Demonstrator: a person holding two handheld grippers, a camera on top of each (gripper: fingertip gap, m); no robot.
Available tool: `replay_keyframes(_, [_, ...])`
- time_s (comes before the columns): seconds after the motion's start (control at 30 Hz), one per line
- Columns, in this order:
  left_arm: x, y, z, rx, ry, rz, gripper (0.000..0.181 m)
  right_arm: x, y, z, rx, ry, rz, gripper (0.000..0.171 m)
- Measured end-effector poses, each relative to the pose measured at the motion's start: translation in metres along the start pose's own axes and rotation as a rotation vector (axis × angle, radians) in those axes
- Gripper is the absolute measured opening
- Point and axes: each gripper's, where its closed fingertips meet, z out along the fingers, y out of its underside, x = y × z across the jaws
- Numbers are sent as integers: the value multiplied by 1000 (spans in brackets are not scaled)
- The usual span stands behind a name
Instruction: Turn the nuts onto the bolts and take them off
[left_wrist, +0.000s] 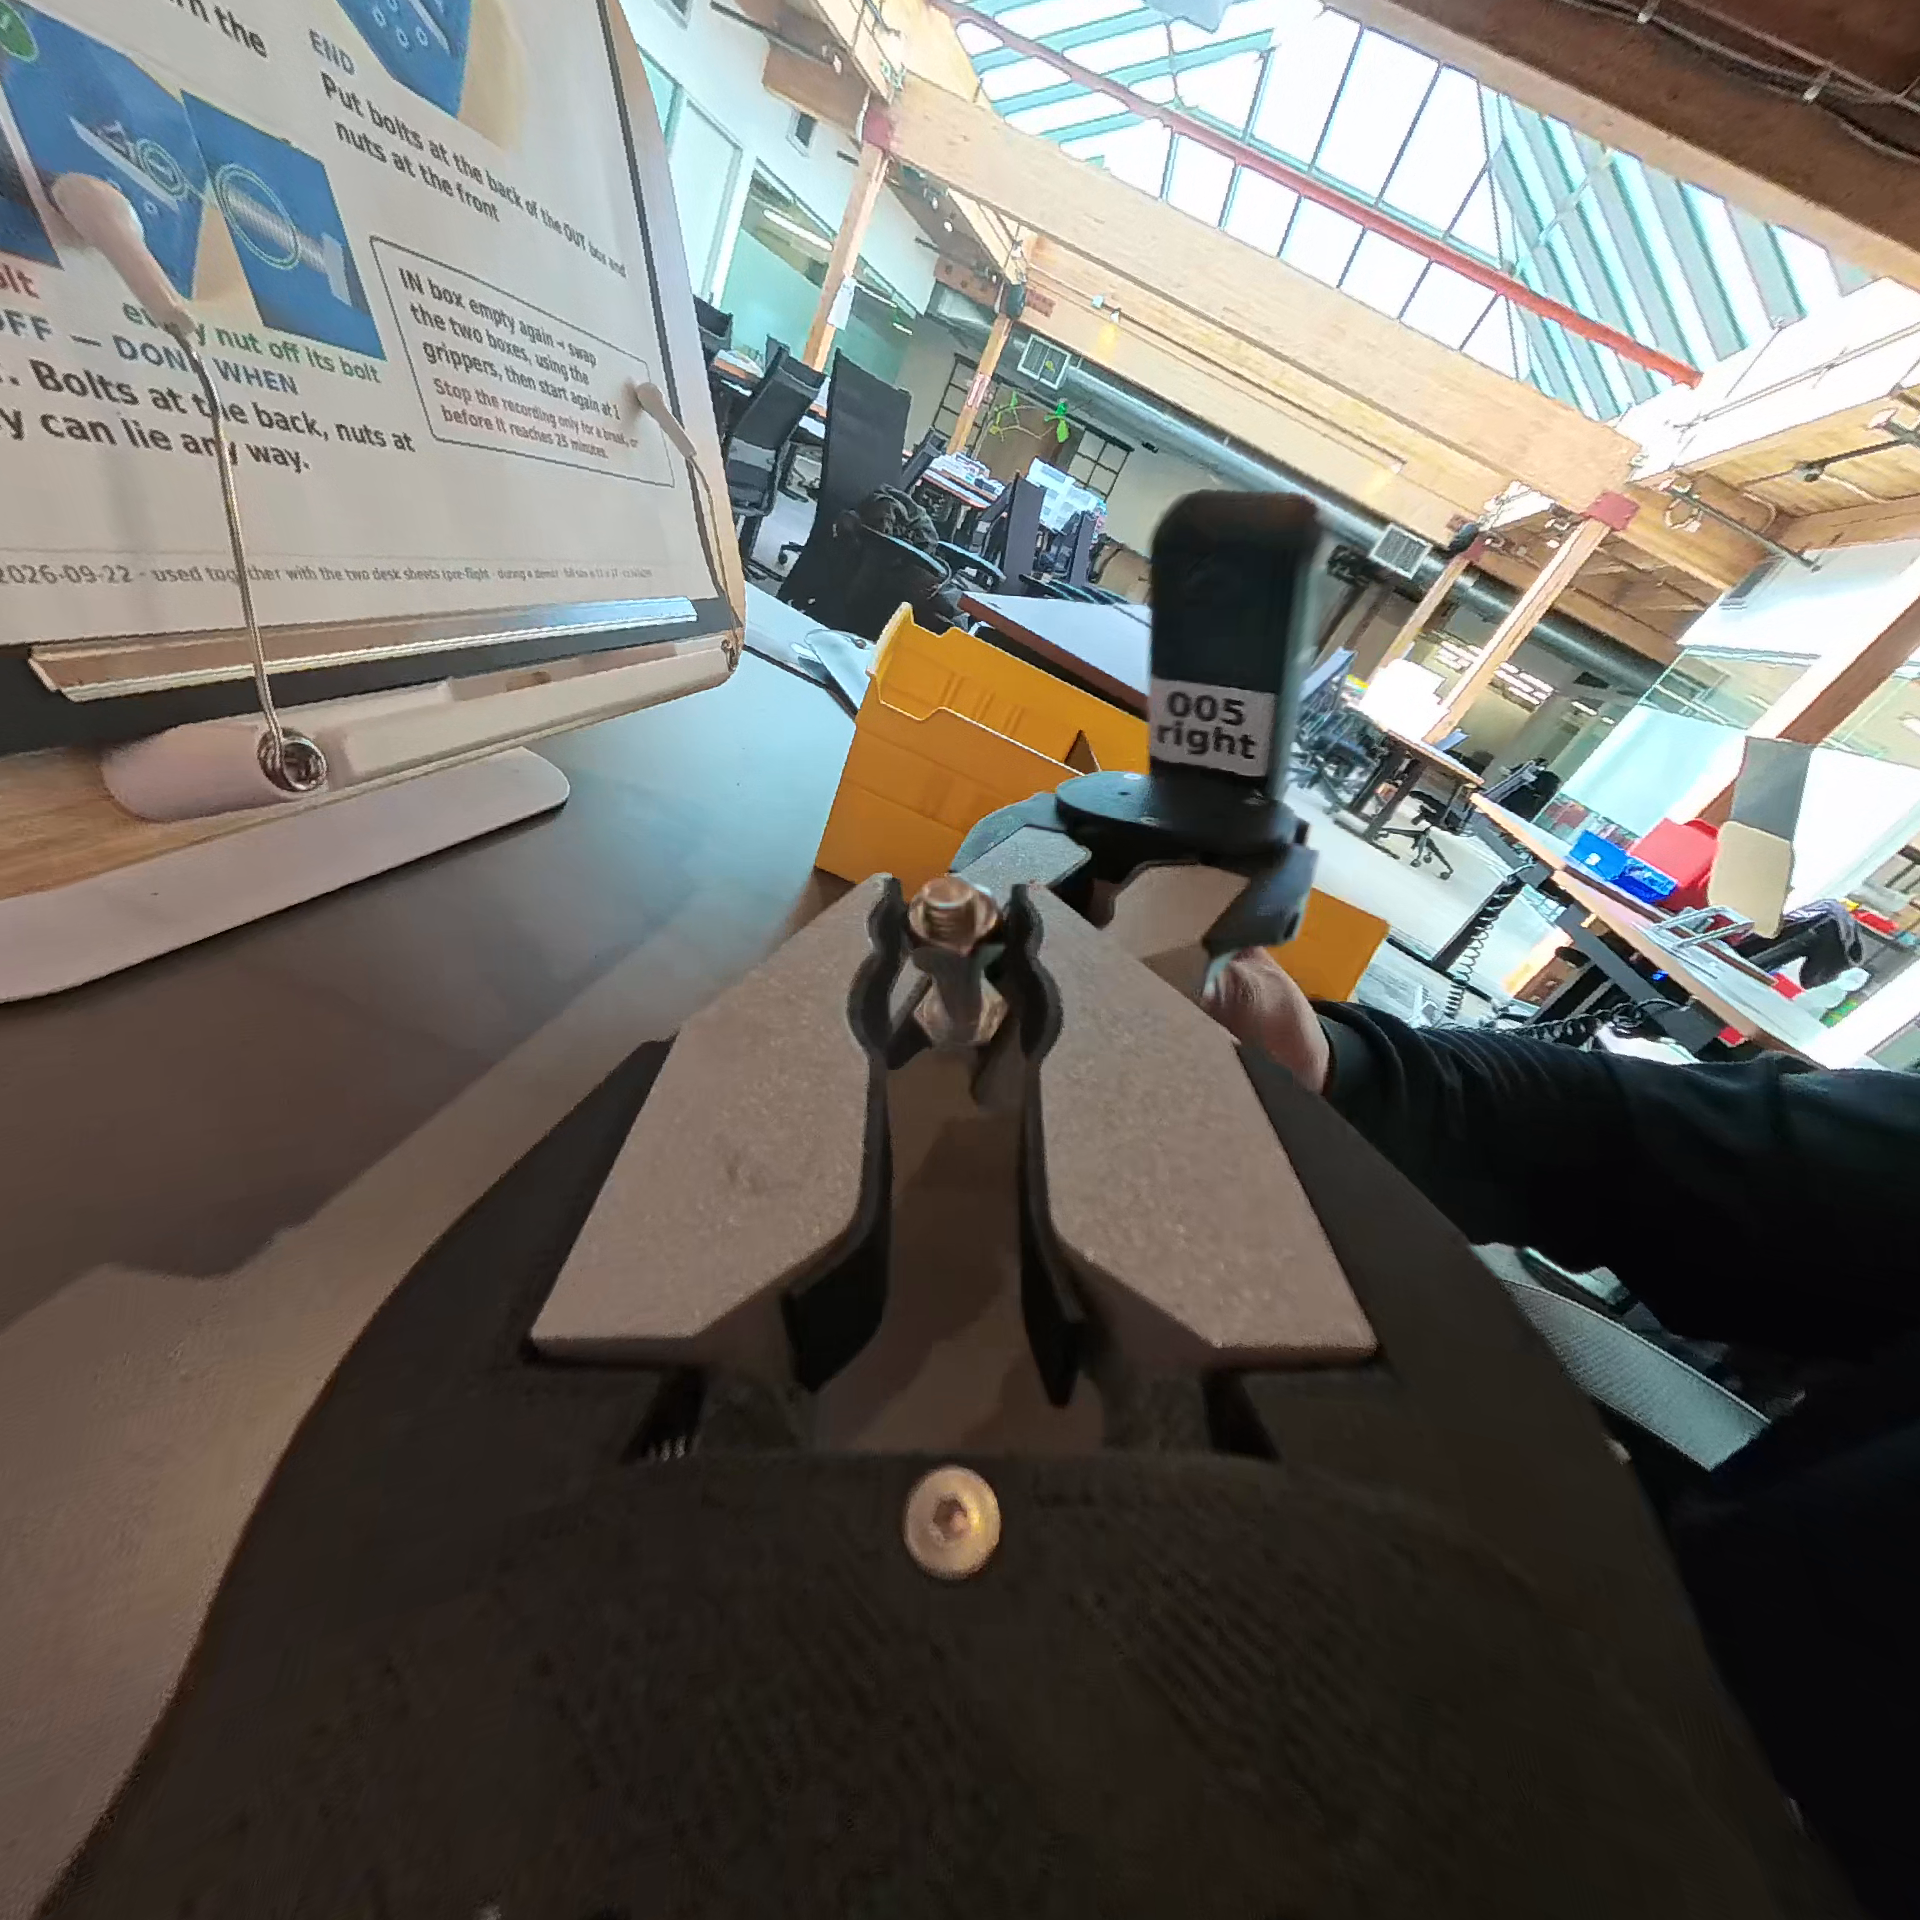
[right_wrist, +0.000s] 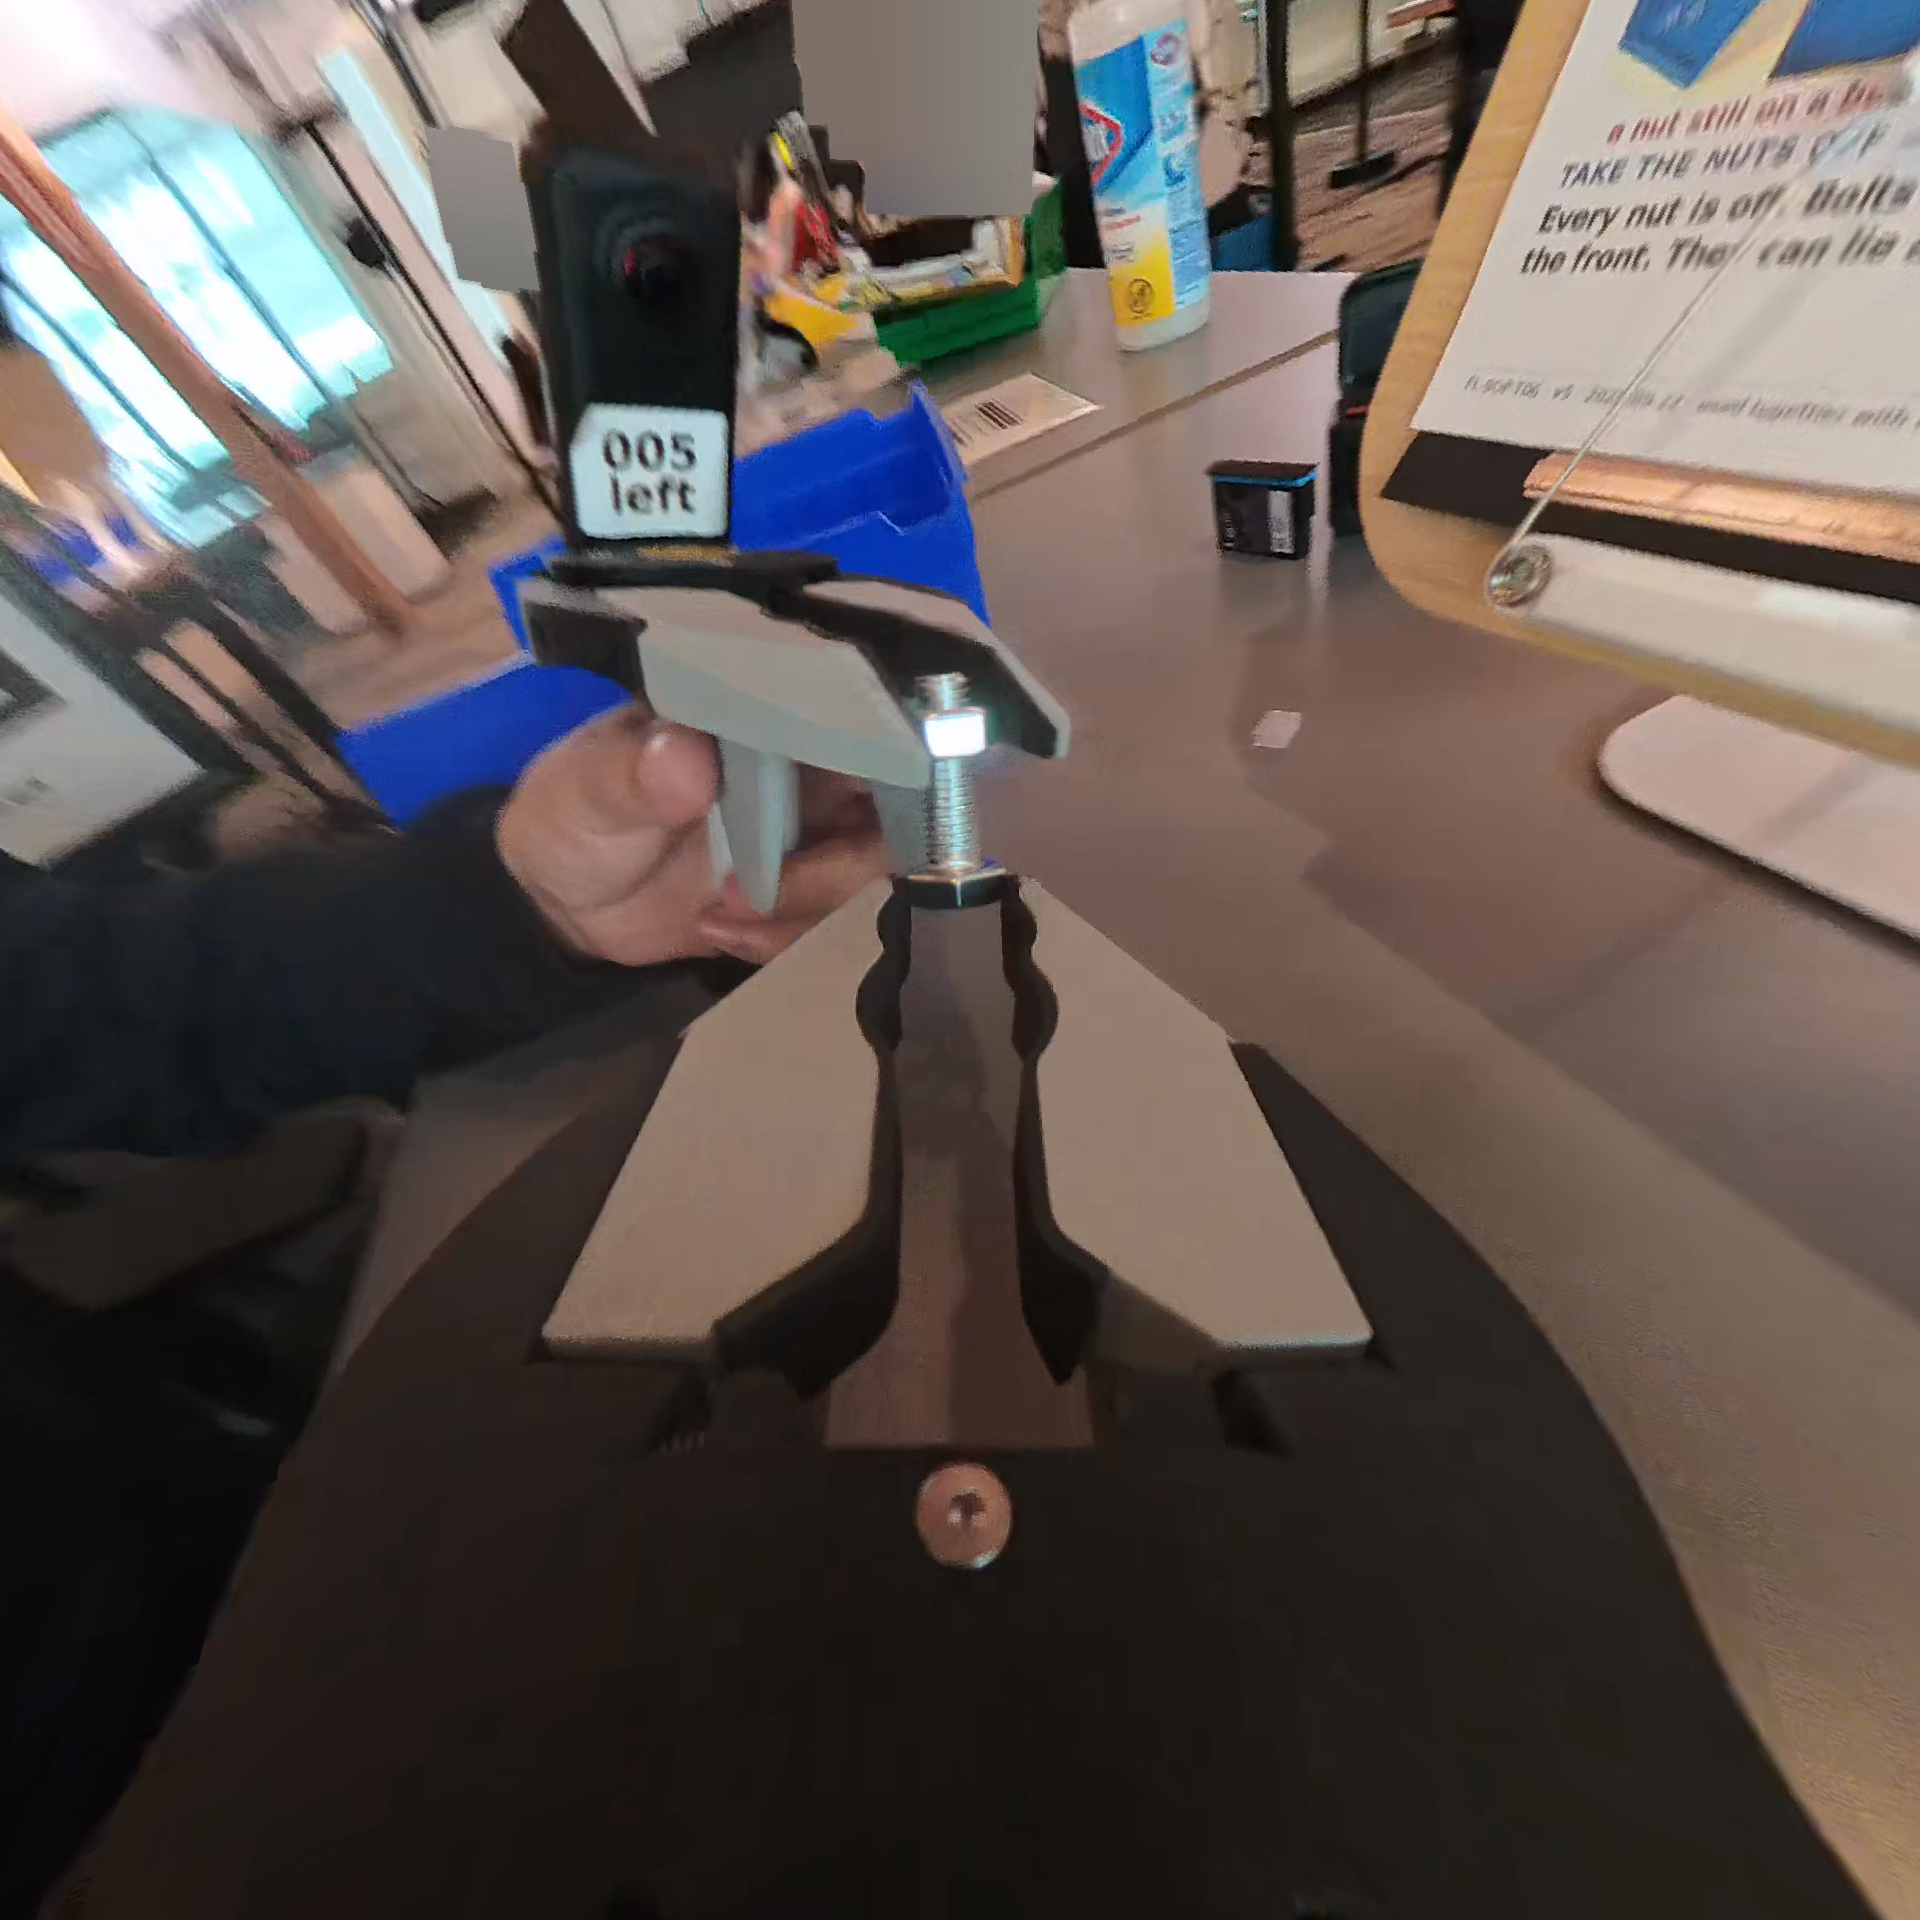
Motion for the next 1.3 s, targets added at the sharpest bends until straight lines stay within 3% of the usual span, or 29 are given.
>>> replay_keyframes(0.17, [2,-3,-2,4,6,16,23,0,-7,-6,77,-134,174,14])
replay_keyframes(0.4, [11,7,4,-26,81,-57,19,-9,-12,-8,117,-221,194,14])
replay_keyframes(0.43, [9,6,3,-22,69,-45,10,-10,-13,-9,118,-232,191,14])
replay_keyframes(0.6, [14,5,2,-35,51,49,8,-15,-15,-9,122,-258,183,14])
replay_keyframes(0.7, [6,9,2,-79,-25,121,8,-6,-10,-11,74,-189,139,16])
replay_keyframes(0.83, [-2,21,3,-163,-83,131,7,17,-16,-28,60,-20,5,36])
replay_keyframes(0.93, [3,30,8,-205,-60,136,7,10,-26,-32,118,-43,-5,41])
replay_keyframes(1.13, [7,36,9,-247,-66,163,7,8,-16,-26,56,-43,-32,34])
replay_keyframes(1.27, [4,29,5,-210,-68,137,7,26,-17,-36,44,60,-53,14])
replay_keyframes(1.3, [4,29,5,-206,-68,135,7,26,-18,-37,54,59,-52,19])
